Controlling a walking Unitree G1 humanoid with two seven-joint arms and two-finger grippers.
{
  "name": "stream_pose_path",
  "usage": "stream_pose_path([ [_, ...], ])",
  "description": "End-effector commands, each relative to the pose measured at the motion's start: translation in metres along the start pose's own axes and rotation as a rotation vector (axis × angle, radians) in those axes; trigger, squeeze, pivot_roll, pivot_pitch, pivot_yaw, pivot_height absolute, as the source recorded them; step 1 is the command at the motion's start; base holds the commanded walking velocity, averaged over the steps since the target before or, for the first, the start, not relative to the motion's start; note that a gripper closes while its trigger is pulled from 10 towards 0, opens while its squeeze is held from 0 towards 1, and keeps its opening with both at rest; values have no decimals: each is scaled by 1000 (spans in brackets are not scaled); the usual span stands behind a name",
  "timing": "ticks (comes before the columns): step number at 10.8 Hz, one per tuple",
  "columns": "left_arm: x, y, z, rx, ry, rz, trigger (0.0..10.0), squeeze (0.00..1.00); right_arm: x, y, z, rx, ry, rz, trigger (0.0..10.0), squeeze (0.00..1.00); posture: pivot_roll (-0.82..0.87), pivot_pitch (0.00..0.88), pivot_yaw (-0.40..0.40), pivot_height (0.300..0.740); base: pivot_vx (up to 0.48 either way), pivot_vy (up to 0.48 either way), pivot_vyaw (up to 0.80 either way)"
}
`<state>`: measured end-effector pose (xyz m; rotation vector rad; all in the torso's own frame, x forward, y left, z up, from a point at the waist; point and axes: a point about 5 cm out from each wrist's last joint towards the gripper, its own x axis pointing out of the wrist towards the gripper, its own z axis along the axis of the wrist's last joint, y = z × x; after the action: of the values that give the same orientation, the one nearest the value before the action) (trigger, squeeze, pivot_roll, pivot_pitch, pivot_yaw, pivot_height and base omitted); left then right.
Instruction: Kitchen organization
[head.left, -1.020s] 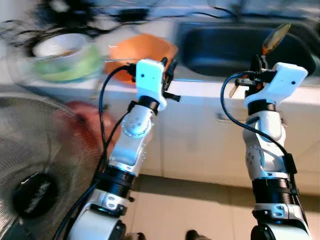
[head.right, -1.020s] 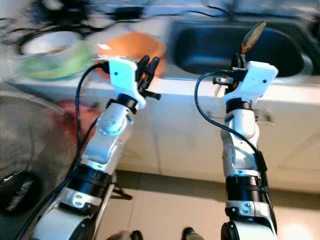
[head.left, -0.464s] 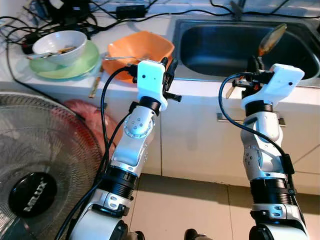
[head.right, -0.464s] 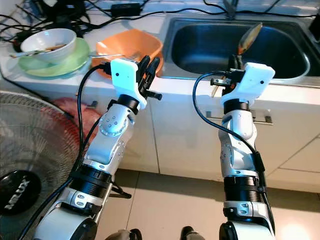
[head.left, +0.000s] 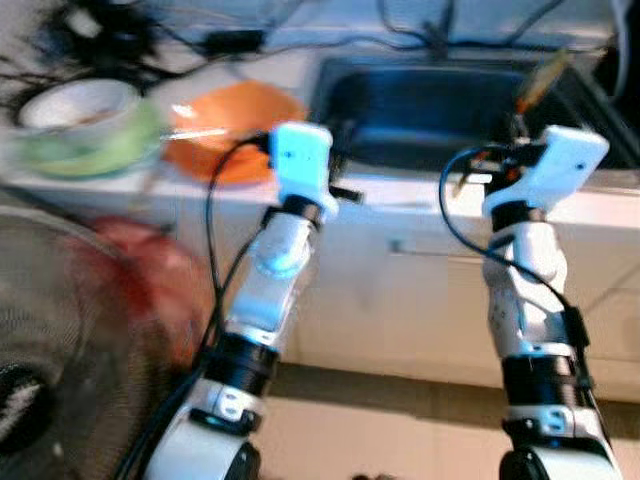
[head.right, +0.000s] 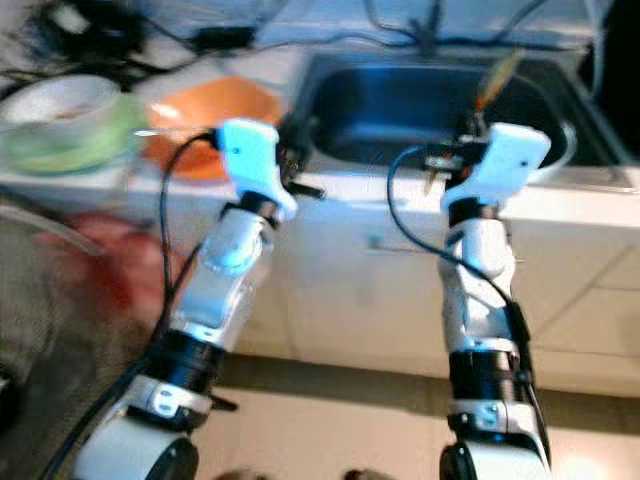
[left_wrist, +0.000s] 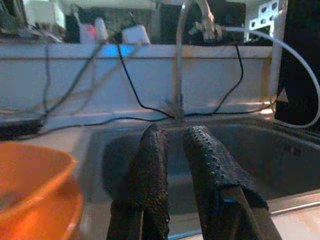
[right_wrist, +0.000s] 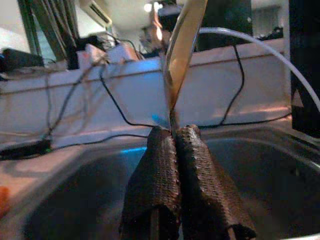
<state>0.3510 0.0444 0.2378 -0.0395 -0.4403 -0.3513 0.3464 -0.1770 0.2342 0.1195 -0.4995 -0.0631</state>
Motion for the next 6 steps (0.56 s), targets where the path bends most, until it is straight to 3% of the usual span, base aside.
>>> stream_pose_path([
  [1,0,9,1,21,-4,29,10000,0,1,9,-1,19,5,30,10000,0,45,156,46,740,247,-409,0],
  [6,2,8,10,-18,-58,32,10000,0,2,12,6,45,-30,36,10000,0,46,153,44,740,0,0,0],
])
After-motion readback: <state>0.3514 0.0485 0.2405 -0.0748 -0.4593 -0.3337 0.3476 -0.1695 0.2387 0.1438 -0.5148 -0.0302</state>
